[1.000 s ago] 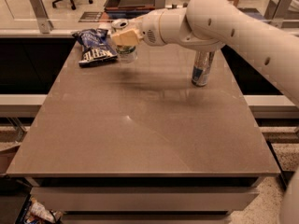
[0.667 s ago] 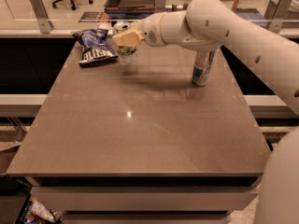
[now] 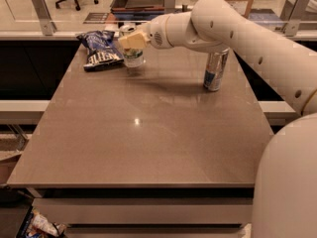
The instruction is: Move 7up can near blue chip bag
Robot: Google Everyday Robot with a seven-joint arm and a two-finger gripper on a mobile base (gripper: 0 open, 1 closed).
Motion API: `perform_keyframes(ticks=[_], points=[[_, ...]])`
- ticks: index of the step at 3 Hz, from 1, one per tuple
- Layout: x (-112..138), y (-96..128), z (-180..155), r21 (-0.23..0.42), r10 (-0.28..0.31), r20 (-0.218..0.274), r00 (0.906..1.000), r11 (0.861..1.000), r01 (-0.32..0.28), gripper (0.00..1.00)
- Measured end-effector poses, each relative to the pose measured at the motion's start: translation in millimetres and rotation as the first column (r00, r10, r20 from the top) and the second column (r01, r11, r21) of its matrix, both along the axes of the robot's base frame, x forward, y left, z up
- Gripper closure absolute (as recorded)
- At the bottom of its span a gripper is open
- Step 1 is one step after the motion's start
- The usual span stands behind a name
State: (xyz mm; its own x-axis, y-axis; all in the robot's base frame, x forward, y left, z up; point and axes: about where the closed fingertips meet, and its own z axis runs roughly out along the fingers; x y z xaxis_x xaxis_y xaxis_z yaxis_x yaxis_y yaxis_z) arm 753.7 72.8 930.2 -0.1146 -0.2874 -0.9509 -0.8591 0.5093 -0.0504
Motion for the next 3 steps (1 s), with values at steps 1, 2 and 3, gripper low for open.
perform_keyframes(ticks=[1, 2, 3], points=[[1.9, 4.6, -2.3, -0.021, -0.015, 0.006, 0.9999, 1.000, 0.016, 1.00], [0.9, 9.0, -9.7, -0.014, -0.030, 0.006, 0.9995, 0.999, 0.030, 1.00], [-0.7, 10.4, -21.5, 0.023, -0.046, 0.005, 0.9989, 0.999, 0.045, 1.00]])
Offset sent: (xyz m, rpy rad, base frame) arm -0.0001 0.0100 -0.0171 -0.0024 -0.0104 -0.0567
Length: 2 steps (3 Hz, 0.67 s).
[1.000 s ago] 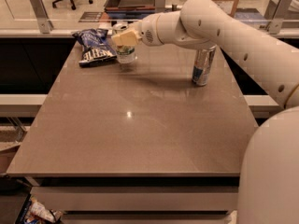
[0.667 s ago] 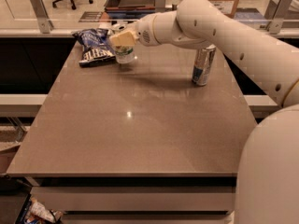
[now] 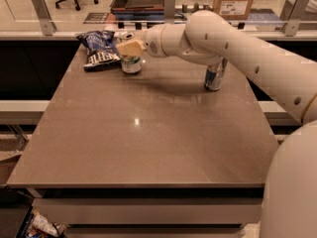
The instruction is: Move 7up can near blue chip bag
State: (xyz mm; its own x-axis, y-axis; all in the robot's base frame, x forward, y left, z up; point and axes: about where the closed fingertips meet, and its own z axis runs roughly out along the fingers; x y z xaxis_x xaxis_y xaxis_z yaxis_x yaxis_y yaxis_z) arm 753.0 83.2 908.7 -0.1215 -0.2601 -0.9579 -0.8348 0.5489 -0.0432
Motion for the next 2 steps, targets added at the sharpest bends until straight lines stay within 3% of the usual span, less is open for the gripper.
perform_keyframes(ticks=[1, 2], points=[[-0.6, -0.5, -10.1, 0.031, -0.012, 0.003, 0.9999, 0.999, 0.012, 1.00], [-1.4, 2.8, -9.5, 0.031, -0.006, 0.003, 1.0000, 1.000, 0.006, 0.82]])
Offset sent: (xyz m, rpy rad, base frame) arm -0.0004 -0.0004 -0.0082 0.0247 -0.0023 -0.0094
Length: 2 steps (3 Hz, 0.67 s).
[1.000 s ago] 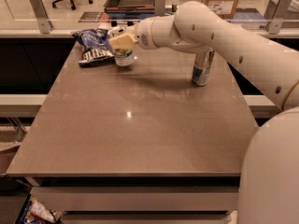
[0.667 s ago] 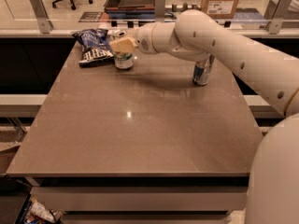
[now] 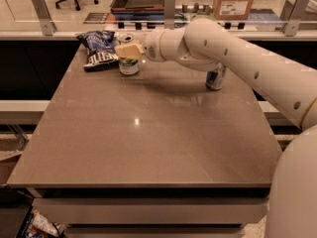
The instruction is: Move 7up can near blue chip bag
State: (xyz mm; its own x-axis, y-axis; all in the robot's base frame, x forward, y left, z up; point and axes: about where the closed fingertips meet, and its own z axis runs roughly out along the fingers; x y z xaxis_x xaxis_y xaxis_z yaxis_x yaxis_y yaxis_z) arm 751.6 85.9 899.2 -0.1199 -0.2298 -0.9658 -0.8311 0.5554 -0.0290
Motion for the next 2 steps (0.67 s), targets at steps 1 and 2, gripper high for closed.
perform_keyframes(ticks=[1, 2], points=[[-0.6, 2.7, -0.5, 0.001, 0.004, -0.001, 1.0000, 1.000, -0.004, 0.59], [-1.1, 5.4, -1.0, 0.001, 0.008, -0.002, 1.0000, 1.000, -0.008, 0.36]])
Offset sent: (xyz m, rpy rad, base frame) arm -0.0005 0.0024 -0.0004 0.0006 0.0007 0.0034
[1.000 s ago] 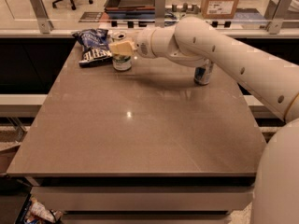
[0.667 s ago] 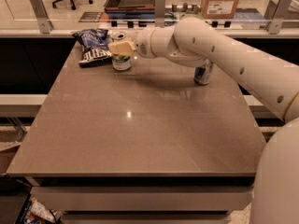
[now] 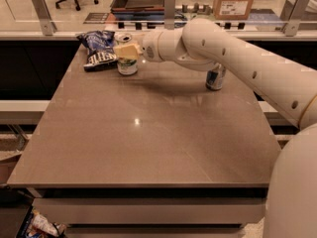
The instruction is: Move 7up can near blue chip bag
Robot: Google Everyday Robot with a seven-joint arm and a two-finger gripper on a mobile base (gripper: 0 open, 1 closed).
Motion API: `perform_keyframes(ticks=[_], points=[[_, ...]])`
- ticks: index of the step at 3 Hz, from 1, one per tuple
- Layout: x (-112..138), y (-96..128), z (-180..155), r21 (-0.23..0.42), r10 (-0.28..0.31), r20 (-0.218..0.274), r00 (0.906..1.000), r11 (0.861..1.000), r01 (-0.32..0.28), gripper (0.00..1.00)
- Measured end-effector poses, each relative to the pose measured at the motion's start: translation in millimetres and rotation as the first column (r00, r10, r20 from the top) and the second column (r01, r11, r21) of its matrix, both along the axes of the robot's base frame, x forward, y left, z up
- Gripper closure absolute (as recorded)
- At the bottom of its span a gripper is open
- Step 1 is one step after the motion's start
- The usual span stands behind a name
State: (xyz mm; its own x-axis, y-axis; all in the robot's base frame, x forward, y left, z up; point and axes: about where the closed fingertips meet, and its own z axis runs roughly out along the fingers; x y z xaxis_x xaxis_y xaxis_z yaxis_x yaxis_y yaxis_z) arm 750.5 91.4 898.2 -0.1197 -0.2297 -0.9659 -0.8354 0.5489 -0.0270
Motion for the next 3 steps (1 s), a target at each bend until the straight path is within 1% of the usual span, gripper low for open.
perform_keyframes(ticks=[1, 2, 3], points=[[-0.6, 2.7, -0.5, 0.000, 0.004, -0.001, 1.0000, 1.000, -0.004, 0.13], [-1.3, 6.0, -1.0, 0.001, 0.009, -0.002, 1.0000, 1.000, -0.009, 0.00], [-1.3, 6.1, -1.1, 0.001, 0.009, -0.002, 1.0000, 1.000, -0.009, 0.00]])
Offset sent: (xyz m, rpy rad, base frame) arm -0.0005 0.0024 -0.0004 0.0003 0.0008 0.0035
